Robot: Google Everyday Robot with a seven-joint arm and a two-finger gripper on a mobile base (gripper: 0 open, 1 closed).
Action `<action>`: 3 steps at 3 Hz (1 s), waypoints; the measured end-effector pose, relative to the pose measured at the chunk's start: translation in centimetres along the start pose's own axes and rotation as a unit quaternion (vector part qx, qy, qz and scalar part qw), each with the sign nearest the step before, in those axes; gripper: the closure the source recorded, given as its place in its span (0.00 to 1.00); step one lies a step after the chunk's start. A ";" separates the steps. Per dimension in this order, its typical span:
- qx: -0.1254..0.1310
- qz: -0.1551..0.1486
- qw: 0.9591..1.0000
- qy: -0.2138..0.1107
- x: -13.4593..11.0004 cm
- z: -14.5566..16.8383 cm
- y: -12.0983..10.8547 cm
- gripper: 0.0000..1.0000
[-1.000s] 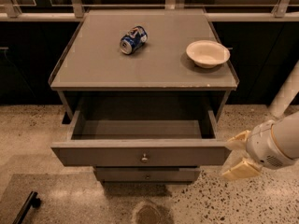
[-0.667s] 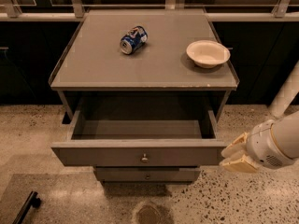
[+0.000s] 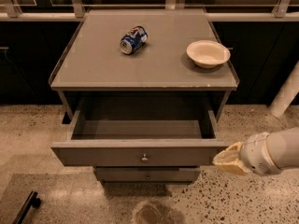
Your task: Close bottom drawer
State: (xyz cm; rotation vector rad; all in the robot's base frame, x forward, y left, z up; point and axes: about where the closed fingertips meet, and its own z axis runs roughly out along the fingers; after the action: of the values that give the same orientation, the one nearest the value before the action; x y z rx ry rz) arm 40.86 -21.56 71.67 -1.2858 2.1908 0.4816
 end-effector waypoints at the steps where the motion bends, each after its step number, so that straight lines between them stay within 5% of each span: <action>1: -0.005 0.012 0.999 -0.039 0.6 3.2 -1.2 1.00; 3: 0.019 0.017 0.997 -0.069 0.3 7.4 -4.8 1.00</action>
Offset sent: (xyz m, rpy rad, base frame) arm 0.0647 0.0233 -0.0714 0.1787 -0.0706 -0.0388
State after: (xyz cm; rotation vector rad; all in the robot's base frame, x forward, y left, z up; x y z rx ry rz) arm 47.01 -19.96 65.52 -1.1615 2.0993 0.5237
